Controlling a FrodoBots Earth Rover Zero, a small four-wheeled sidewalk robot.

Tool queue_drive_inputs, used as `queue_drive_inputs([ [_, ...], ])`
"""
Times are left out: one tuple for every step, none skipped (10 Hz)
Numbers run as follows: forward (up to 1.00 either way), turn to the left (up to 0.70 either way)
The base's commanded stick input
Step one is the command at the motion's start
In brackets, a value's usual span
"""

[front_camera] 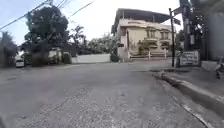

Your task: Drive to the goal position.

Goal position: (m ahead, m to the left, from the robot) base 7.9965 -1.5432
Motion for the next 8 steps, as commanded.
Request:
queue_drive_inputs([
  [1.0,0.0],
  [1.0,0.0],
  [1.0,0.0],
  [1.0,0.0],
  [1.0,0.0],
  [1.0,0.0],
  [1.0,0.0],
  [1.0,0.0],
])
